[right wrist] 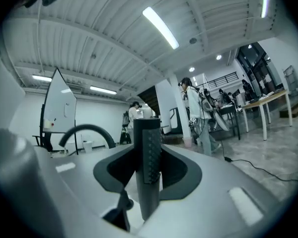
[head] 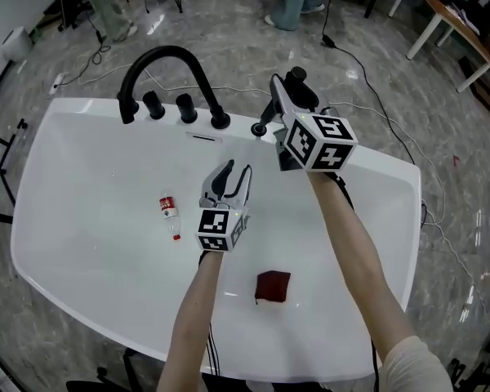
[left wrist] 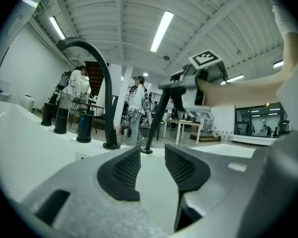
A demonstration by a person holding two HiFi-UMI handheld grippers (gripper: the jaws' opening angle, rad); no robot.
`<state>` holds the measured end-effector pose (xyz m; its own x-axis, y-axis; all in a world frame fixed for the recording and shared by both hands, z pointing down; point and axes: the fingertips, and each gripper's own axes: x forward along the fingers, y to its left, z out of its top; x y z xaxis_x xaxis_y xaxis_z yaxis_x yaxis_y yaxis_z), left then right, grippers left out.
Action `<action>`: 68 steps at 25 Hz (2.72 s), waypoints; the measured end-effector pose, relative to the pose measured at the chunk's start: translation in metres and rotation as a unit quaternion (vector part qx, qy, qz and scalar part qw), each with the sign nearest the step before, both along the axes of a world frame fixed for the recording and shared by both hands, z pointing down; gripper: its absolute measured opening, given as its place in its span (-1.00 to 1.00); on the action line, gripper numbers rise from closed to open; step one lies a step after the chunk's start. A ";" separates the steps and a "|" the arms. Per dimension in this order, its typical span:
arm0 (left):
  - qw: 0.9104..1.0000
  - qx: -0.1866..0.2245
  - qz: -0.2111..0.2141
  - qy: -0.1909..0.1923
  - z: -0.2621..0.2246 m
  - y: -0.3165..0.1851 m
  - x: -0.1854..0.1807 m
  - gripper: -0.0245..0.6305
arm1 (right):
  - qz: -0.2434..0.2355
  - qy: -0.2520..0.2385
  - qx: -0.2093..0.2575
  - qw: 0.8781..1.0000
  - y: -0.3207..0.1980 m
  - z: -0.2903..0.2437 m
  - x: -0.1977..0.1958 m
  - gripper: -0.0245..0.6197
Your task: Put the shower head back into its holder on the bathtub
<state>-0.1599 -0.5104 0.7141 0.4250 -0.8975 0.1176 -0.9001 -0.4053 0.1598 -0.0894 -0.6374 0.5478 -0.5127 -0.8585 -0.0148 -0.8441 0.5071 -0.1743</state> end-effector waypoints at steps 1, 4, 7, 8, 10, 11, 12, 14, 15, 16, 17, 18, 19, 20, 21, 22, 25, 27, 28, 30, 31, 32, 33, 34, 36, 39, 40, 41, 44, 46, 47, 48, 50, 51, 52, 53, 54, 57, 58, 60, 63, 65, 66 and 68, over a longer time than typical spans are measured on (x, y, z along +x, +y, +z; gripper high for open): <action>1.000 -0.001 0.000 0.005 0.005 0.002 -0.003 -0.47 | 0.004 0.013 -0.017 1.000 -0.008 0.019 -0.004 -0.53; 1.000 -0.004 -0.006 0.018 0.019 0.009 -0.014 -0.47 | 0.004 0.046 -0.041 0.998 -0.016 0.061 -0.015 -0.53; 1.000 -0.013 -0.013 0.013 0.034 0.016 -0.022 -0.47 | 0.003 0.067 -0.033 0.997 -0.020 0.073 -0.026 -0.53; 1.000 -0.017 -0.016 0.013 0.037 0.018 -0.024 -0.47 | 0.001 0.078 -0.030 0.997 -0.021 0.075 -0.031 -0.53; 0.999 -0.024 -0.022 0.018 0.039 0.021 -0.026 -0.47 | -0.002 0.097 -0.026 0.995 -0.021 0.078 -0.039 -0.53; 0.999 -0.025 -0.023 0.022 0.038 0.022 -0.026 -0.47 | -0.003 0.101 -0.028 0.995 -0.022 0.080 -0.041 -0.53; 0.999 -0.024 -0.024 0.027 0.035 0.022 -0.025 -0.47 | -0.004 0.101 -0.031 0.994 -0.022 0.081 -0.040 -0.53; 0.999 -0.020 -0.030 0.036 0.022 0.022 -0.029 -0.47 | -0.010 0.106 -0.047 0.993 -0.025 0.085 -0.039 -0.53; 0.998 -0.020 -0.036 0.041 0.013 0.023 -0.034 -0.47 | -0.016 0.114 -0.064 0.991 -0.026 0.087 -0.041 -0.53; 0.998 -0.021 -0.042 0.046 0.004 0.026 -0.037 -0.47 | -0.023 0.125 -0.085 0.988 -0.026 0.090 -0.043 -0.55; 0.998 -0.022 -0.045 0.048 -0.008 0.031 -0.040 -0.47 | -0.029 0.135 -0.106 0.985 -0.024 0.091 -0.044 -0.53; 0.998 -0.021 -0.044 0.050 -0.021 0.037 -0.039 -0.47 | -0.032 0.134 -0.120 0.983 -0.020 0.086 -0.043 -0.51; 0.998 -0.017 -0.041 0.052 -0.037 0.044 -0.038 -0.47 | -0.033 0.120 -0.126 0.984 -0.014 0.075 -0.040 -0.45; 0.998 -0.012 -0.037 0.057 -0.054 0.053 -0.037 -0.47 | -0.033 0.097 -0.125 0.987 -0.006 0.060 -0.037 -0.35; 0.997 -0.007 -0.033 0.063 -0.072 0.063 -0.036 -0.47 | -0.033 0.073 -0.123 0.989 0.005 0.044 -0.033 -0.27; 0.997 -0.001 -0.030 0.068 -0.091 0.075 -0.034 -0.47 | -0.031 0.053 -0.121 0.991 0.017 0.028 -0.028 -0.25; 0.998 0.014 -0.030 0.060 -0.154 0.108 -0.026 -0.47 | -0.028 0.020 -0.116 0.993 0.067 -0.026 -0.007 -0.32; 0.997 0.031 -0.038 0.056 -0.202 0.126 -0.027 -0.51 | -0.031 -0.001 -0.107 0.994 0.109 -0.068 0.005 -0.64; 0.996 0.042 -0.044 0.061 -0.228 0.134 -0.031 -0.53 | -0.040 -0.009 -0.099 0.994 0.131 -0.089 0.006 -0.74; 0.993 0.068 -0.053 0.083 -0.276 0.150 -0.037 -0.55 | -0.065 -0.002 -0.081 0.995 0.177 -0.127 0.005 -0.75; 0.991 0.081 -0.051 0.099 -0.297 0.160 -0.035 -0.56 | -0.075 0.012 -0.072 0.995 0.199 -0.142 0.008 -0.75; 0.989 0.091 -0.041 0.113 -0.314 0.171 -0.030 -0.56 | -0.081 0.026 -0.065 0.994 0.221 -0.155 0.013 -0.75; 0.987 0.098 -0.027 0.121 -0.328 0.184 -0.022 -0.56 | -0.083 0.034 -0.064 0.994 0.242 -0.166 0.019 -0.77; 0.987 0.104 -0.012 0.120 -0.340 0.196 -0.016 -0.56 | -0.081 0.038 -0.066 0.994 0.261 -0.174 0.024 -0.78; 0.988 0.118 0.008 0.101 -0.362 0.219 -0.011 -0.56 | -0.063 0.046 -0.070 0.994 0.290 -0.191 0.028 -0.91; 0.988 0.120 0.023 0.093 -0.379 0.257 -0.006 -0.56 | -0.056 0.035 -0.074 0.995 0.340 -0.210 0.029 -0.91; 0.988 0.116 0.028 0.099 -0.379 0.270 -0.002 -0.56 | -0.062 0.025 -0.077 0.995 0.358 -0.214 0.030 -0.91; 0.988 0.111 0.033 0.107 -0.376 0.281 0.004 -0.56 | -0.069 0.015 -0.078 0.994 0.375 -0.215 0.031 -0.91; 0.989 0.087 0.041 0.113 -0.359 0.297 0.021 -0.56 | -0.078 -0.002 -0.075 0.994 0.410 -0.212 0.037 -0.91; 0.990 0.083 0.042 0.103 -0.355 0.298 0.031 -0.57 | -0.071 -0.012 -0.076 0.994 0.420 -0.209 0.041 -0.91; 0.991 0.084 0.041 0.097 -0.355 0.299 0.035 -0.59 | -0.070 -0.015 -0.082 0.994 0.425 -0.206 0.043 -0.91; 0.991 0.085 0.039 0.091 -0.357 0.300 0.039 -0.62 | -0.069 -0.016 -0.087 0.994 0.431 -0.203 0.045 -0.91; 0.993 0.088 0.028 0.074 -0.361 0.302 0.042 -0.74 | -0.066 -0.013 -0.094 0.993 0.440 -0.198 0.048 -0.91; 0.994 0.088 0.021 0.061 -0.362 0.303 0.041 -0.92 | -0.063 -0.014 -0.095 0.993 0.443 -0.196 0.050 -0.91; 0.995 0.089 0.018 0.047 -0.363 0.303 0.041 -0.93 | -0.060 -0.017 -0.096 0.993 0.444 -0.195 0.051 -0.91; 0.995 0.093 0.020 0.036 -0.365 0.303 0.042 -0.93 | -0.056 -0.020 -0.097 0.994 0.444 -0.195 0.053 -0.91; 0.994 0.098 0.027 0.030 -0.367 0.305 0.043 -0.93 | -0.052 -0.021 -0.100 0.993 0.443 -0.194 0.053 -0.91; 0.993 0.105 0.044 0.021 -0.369 0.314 0.046 -0.93 | -0.046 -0.012 -0.102 0.994 0.443 -0.190 0.051 -0.91; 0.993 0.106 0.042 0.021 -0.368 0.316 0.045 -0.93 | -0.048 -0.009 -0.099 0.994 0.444 -0.190 0.050 -0.91; 0.994 0.104 0.031 0.024 -0.367 0.317 0.041 -0.93 | -0.053 -0.004 -0.091 0.994 0.446 -0.193 0.047 -0.91; 0.994 0.102 0.016 0.028 -0.367 0.315 0.036 -0.93 | -0.057 -0.002 -0.076 0.996 0.446 -0.202 0.045 -0.91; 0.994 0.102 0.010 0.026 -0.370 0.314 0.033 -0.93 | -0.058 -0.002 -0.070 0.996 0.445 -0.208 0.044 -0.91; 0.994 0.102 0.009 0.025 -0.371 0.314 0.032 -0.93 | -0.059 -0.003 -0.069 0.996 0.445 -0.210 0.044 -0.91; 0.995 0.100 0.007 0.023 -0.369 0.315 0.028 -0.93 | -0.059 -0.005 -0.068 0.996 0.446 -0.210 0.043 -0.91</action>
<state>-0.1317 -0.1950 0.3453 0.4376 -0.8953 -0.0834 -0.8882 -0.4448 0.1151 -0.0468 -0.1918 0.3383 -0.6111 -0.7862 0.0915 -0.7775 0.5745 -0.2558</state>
